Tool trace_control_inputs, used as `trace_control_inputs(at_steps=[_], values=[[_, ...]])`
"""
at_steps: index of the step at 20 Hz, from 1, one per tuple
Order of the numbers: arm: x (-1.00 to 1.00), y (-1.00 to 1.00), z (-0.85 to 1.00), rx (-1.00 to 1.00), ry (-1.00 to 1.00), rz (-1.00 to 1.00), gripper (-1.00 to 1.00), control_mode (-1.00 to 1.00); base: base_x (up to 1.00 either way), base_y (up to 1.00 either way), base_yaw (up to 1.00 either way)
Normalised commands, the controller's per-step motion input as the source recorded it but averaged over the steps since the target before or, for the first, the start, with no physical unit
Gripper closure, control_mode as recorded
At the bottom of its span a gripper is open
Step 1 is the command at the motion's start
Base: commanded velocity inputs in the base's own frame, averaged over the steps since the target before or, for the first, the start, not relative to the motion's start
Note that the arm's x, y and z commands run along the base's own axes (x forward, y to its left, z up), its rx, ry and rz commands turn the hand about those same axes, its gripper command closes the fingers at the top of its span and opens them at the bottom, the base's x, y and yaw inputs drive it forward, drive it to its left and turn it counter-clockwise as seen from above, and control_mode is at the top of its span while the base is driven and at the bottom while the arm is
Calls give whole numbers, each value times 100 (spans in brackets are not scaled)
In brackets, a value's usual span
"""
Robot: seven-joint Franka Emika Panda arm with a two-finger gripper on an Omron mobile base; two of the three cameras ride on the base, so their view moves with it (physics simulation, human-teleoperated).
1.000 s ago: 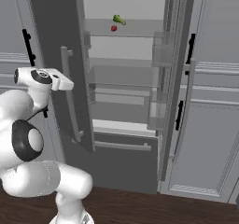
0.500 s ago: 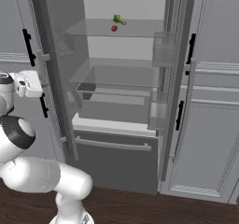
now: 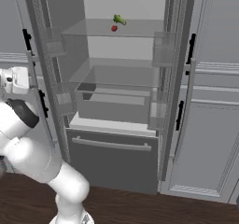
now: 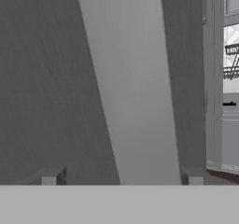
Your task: Take the strawberry from the fridge and place it on top of the pancake, located on the dining counter.
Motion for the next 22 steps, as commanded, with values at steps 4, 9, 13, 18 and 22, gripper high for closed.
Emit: trace_control_inputs(at_steps=[4,9,13,18,22], values=[[6,37,-3,0,2,0,-100,-100,0,0,0],[-21,24,-3,0,1,11,-100,-100,0,0,0],[-58,-1,0,1,0,26,-100,-100,0,0,0],[-64,-17,0,7,0,29,-100,-100,0,0,0],[-26,-52,-2,28,7,30,-100,-100,0,0,0]])
